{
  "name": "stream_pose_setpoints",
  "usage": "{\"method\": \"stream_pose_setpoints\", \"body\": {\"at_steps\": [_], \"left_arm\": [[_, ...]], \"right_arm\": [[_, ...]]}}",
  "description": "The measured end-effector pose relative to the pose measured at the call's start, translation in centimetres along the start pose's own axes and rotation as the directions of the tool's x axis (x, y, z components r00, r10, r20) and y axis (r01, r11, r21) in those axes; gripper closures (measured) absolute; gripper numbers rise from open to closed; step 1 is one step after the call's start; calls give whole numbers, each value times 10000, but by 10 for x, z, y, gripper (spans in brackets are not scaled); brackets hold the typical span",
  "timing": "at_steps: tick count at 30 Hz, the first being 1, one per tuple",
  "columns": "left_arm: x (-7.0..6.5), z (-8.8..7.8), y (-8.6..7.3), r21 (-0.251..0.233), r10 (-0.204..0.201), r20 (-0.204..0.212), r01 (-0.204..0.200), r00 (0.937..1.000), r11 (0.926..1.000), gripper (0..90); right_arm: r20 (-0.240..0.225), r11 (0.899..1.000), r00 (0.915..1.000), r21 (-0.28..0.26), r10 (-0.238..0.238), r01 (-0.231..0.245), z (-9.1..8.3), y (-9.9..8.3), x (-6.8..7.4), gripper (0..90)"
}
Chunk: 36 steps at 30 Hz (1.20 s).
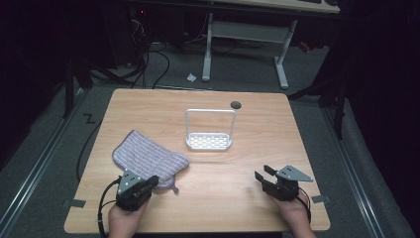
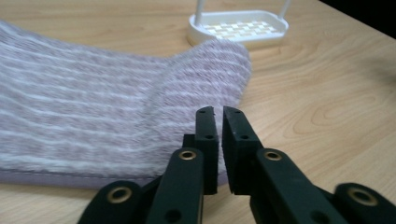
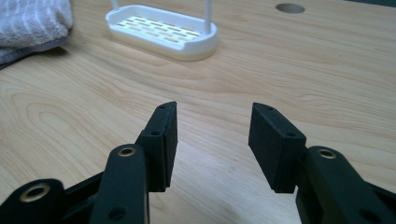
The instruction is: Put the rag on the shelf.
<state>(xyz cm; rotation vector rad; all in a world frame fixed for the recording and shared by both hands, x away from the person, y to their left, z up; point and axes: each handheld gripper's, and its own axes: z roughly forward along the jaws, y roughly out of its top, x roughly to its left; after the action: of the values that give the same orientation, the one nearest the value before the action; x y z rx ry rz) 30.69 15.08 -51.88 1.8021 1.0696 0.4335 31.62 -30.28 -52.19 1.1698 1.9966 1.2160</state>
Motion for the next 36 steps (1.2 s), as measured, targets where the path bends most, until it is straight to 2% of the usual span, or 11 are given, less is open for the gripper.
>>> {"method": "stream_pose_setpoints", "body": {"at_steps": [5,9,13,16,21,25,27,28,30,33,36], "left_arm": [[-16,22,3,539,947,-403,-925,9947,9943,854],[-20,49,-3,1818,1430,-1057,-1222,9841,9757,603],[-17,50,-2,1808,1577,-1191,-1347,9803,9742,678],[-19,49,-3,1728,1138,-582,-1023,9918,9796,804],[-43,50,-6,1831,1223,690,-1331,9901,9740,808],[-87,55,-12,1938,1728,2413,-2219,9549,9556,800],[-95,56,-13,1938,1787,2706,-2353,9460,9524,789],[-109,59,-15,1866,1963,3256,-2664,9249,9456,780],[-115,60,-15,1815,2091,3474,-2843,9141,9414,768],[-127,60,-14,1782,1516,4343,-2497,8879,9518,669],[-129,55,-11,1498,1542,4381,-2411,8856,9589,559]], "right_arm": [[-233,9988,9987,200,-449,454,8,2,9,526],[-311,9984,9984,279,-474,483,10,2,9,527],[-319,9990,9988,253,-366,374,8,0,8,527],[-296,9994,9993,239,-235,242,4,-2,5,530],[-230,9999,9997,126,-87,90,1,-2,2,530],[-256,9999,9997,137,-31,34,2,-2,3,530],[-269,9999,9996,155,-48,52,2,-1,4,530],[-325,9998,9994,161,-117,123,3,-1,6,530],[-367,9998,9992,160,-150,156,3,-1,7,530],[-493,9992,9982,204,-328,339,4,-1,12,535],[-649,9992,9973,182,-344,356,4,0,17,535]]}}
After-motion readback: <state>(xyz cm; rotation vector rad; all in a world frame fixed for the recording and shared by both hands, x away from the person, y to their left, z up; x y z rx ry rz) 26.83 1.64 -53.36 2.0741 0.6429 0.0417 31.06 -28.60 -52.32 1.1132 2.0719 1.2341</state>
